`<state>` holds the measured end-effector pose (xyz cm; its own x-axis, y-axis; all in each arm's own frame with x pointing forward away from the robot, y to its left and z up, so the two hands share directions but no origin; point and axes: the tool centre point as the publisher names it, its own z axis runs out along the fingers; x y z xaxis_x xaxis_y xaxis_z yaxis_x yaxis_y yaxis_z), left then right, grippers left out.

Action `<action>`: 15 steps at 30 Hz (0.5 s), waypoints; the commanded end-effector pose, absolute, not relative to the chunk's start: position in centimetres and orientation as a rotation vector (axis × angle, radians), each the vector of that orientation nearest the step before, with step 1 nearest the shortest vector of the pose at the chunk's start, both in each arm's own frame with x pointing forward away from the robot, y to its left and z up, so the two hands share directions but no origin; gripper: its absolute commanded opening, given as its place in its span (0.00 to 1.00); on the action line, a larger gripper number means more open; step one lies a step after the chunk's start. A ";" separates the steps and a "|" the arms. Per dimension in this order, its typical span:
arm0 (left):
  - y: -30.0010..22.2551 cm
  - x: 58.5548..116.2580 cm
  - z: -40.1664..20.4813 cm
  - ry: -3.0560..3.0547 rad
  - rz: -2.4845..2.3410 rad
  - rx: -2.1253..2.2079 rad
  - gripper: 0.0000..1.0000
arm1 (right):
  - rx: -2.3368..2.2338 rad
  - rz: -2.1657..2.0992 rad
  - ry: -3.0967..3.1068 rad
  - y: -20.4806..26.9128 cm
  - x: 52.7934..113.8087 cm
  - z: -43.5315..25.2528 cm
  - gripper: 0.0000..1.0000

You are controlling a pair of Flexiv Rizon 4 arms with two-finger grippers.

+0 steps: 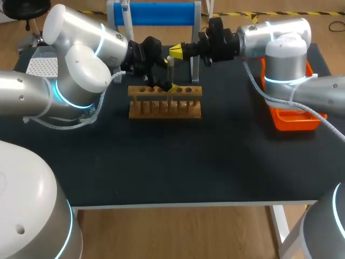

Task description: Invert the test tube, pick up the pipette, mount the tip to pipette, aspirate from beaker and dispense into the tube, eject the tip, return the pipette, and cap with the stopper.

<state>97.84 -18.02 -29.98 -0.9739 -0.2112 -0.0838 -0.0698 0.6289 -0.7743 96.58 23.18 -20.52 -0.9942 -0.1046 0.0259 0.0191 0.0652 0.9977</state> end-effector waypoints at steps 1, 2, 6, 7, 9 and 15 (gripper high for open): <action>-18.0 97.9 -29.9 2.685 -1.262 -0.233 1.00 | 0.090 -2.083 -2.222 23.5 96.9 -20.7 0.00; -18.0 97.9 -29.9 2.685 -1.262 -0.233 1.00 | 0.090 -2.082 -2.222 23.5 96.9 -20.8 0.00; -18.0 97.9 -29.9 2.685 -1.262 -0.233 1.00 | 0.092 -2.074 -2.220 23.8 96.8 -21.1 0.00; -18.0 97.9 -29.9 2.685 -1.262 -0.233 1.00 | 0.091 -2.073 -2.219 23.8 96.8 -21.2 0.00; -18.0 97.9 -29.9 2.685 -1.262 -0.233 1.00 | 0.088 -2.069 -2.217 23.8 96.8 -21.5 0.00; -18.0 97.9 -29.9 2.685 -1.262 -0.233 1.00 | 0.077 -2.059 -2.215 23.7 97.0 -22.1 0.00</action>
<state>97.84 -18.02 -29.99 -0.9738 -0.2113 -0.0839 -0.0696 0.6286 -0.7746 96.66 23.72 -21.84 -0.9929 -0.1080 0.0501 0.0418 0.0776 0.9961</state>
